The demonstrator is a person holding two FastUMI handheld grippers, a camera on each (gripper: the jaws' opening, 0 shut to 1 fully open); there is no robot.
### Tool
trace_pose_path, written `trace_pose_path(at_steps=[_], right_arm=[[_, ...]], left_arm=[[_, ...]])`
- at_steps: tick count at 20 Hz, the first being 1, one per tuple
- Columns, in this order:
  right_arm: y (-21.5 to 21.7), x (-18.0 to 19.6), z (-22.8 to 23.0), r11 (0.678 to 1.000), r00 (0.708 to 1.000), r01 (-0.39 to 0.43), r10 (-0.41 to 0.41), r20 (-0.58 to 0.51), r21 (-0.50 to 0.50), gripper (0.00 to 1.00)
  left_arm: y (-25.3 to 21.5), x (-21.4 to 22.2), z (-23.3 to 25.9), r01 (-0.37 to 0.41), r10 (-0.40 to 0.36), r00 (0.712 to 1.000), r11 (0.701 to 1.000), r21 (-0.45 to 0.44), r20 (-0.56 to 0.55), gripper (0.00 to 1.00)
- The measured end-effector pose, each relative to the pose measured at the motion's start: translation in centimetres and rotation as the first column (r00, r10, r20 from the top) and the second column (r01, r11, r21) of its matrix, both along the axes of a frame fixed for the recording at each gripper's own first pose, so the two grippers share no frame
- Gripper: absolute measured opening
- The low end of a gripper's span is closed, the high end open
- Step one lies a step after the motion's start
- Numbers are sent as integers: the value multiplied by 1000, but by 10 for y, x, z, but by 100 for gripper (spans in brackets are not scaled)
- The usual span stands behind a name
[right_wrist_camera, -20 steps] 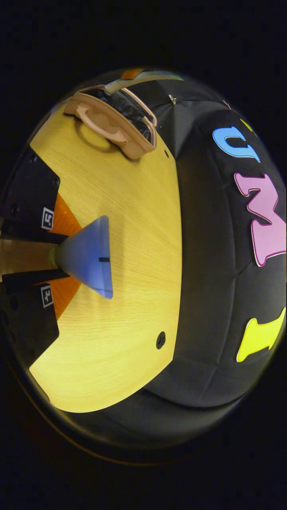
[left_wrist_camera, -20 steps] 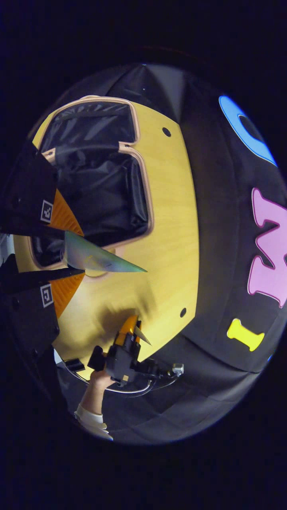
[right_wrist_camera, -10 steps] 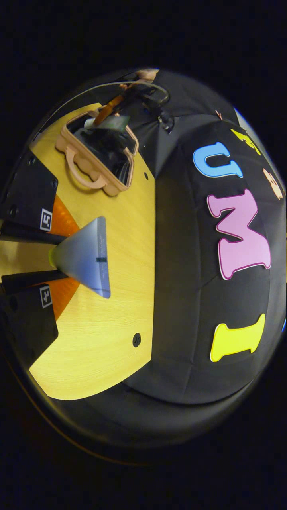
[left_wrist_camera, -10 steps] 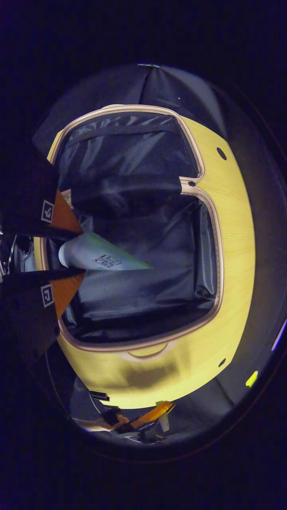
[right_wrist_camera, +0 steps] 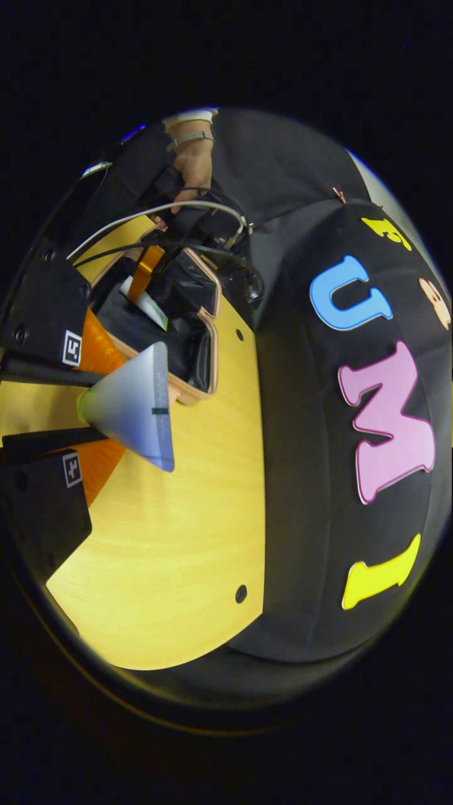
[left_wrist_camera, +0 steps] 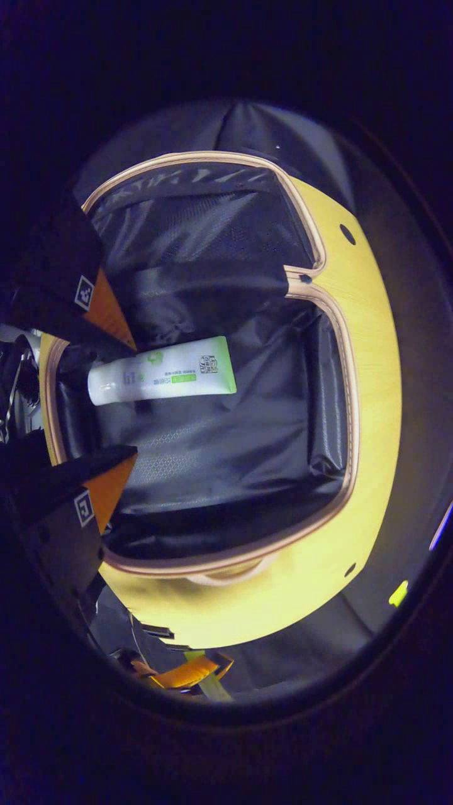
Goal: First open the suitcase, pack the skin care products into it, and then close the suitcase.
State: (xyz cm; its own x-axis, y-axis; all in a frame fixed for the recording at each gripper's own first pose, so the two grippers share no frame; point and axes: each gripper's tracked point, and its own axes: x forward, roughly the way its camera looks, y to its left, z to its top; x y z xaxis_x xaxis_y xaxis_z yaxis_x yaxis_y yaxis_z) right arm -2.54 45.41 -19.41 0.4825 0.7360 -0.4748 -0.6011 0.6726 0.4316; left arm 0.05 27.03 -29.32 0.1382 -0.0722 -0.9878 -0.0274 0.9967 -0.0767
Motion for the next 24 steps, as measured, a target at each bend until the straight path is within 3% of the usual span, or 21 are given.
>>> trace_pose_path(at_steps=[1, 2, 3, 4, 5, 6, 9, 12, 15, 16, 17, 19, 20, 21, 23, 24], right_arm=[[20, -8, 4, 1000, 1000, -29, 29, -5, -4, 34], [37, -14, 9, 999, 999, -49, 49, -14, 3, 27], [56, -20, 13, 998, 997, -67, 67, -31, 14, 27], [78, -27, 13, 996, 994, -90, 91, -62, 13, 27], [102, -32, 7, 994, 988, -107, 104, -117, -17, 27], [115, -36, -2, 991, 979, -114, 101, -176, -64, 34], [161, -46, -45, 969, 950, -150, 86, -300, -196, 35], [177, -62, -82, 926, 907, -189, 37, -420, -327, 35], [184, -70, -105, 897, 866, -195, -33, -499, -398, 35], [184, -74, -112, 888, 856, -194, -54, -514, -416, 41], [187, -77, -117, 885, 850, -185, -75, -522, -428, 35], [192, -77, -118, 889, 861, -151, -97, -499, -433, 36], [195, -76, -107, 909, 873, -118, -97, -478, -400, 41], [197, -73, -101, 926, 883, -78, -109, -457, -370, 58], [196, -75, -81, 957, 905, -41, -86, -417, -286, 75], [194, -77, -70, 969, 919, -35, -65, -389, -244, 76]], left_arm=[[-1, -2, 17, 22, -20, 997, 1000, -20, 68, 82], [-2, -9, 32, 39, -33, 992, 998, -43, 120, 70], [5, -13, 46, 42, -32, 984, 998, -51, 173, 70], [17, -21, 64, 32, -17, 973, 998, -57, 232, 75], [30, -30, 74, 13, 3, 964, 998, -56, 265, 91], [47, -40, 86, -28, 42, 951, 998, -50, 305, 92], [91, -68, 102, -141, 153, 922, 988, -59, 355, 95], [135, -100, 100, -255, 253, 904, 966, -41, 344, 95], [175, -120, 98, -351, 338, 875, 936, -27, 347, 95], [186, -124, 99, -385, 371, 861, 922, -31, 349, 95], [194, -127, 102, -417, 402, 846, 908, -35, 350, 95], [212, -131, 106, -459, 441, 830, 888, -32, 343, 95], [222, -130, 102, -476, 451, 822, 879, -14, 347, 95], [232, -129, 99, -490, 457, 815, 872, 4, 356, 95], [255, -123, 98, -524, 477, 798, 851, 33, 369, 95], [259, -121, 98, -534, 486, 792, 845, 34, 370, 95]])
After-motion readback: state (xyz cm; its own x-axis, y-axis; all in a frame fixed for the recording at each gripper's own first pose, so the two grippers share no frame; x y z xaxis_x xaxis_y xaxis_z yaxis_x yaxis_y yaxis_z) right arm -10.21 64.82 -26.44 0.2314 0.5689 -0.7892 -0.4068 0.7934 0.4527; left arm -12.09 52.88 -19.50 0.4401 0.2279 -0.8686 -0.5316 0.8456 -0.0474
